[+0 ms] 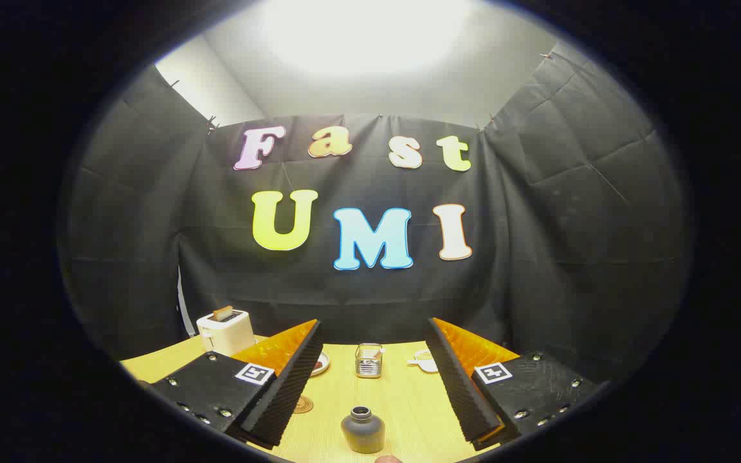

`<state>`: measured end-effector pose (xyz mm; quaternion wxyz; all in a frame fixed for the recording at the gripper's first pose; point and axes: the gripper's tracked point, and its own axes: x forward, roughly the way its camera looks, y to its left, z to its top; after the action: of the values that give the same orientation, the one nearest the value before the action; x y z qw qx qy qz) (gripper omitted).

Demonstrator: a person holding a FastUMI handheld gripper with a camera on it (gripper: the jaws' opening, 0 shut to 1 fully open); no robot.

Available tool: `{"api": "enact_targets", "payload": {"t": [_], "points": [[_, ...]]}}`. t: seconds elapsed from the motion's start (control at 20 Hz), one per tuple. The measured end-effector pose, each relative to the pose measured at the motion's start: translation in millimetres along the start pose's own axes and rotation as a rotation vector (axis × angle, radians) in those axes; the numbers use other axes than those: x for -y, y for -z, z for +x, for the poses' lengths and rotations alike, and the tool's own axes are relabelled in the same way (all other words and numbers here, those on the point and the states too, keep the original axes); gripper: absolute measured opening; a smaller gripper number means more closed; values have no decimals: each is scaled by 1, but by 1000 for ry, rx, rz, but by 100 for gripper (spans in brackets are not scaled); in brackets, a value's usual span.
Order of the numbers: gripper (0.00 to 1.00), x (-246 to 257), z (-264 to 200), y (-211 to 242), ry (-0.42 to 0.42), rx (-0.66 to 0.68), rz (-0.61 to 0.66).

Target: Take the bottle from table, then pour the juice into the cup, finally place the bottle on the coaster

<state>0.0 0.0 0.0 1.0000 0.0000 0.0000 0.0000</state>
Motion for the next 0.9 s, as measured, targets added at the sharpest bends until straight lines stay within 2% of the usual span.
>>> {"api": "enact_targets", "payload": {"t": [0.35,0.9], "points": [[98,-13,5,-3,-67,19,12],[98,-14,13,4,-93,14,-10]]}}
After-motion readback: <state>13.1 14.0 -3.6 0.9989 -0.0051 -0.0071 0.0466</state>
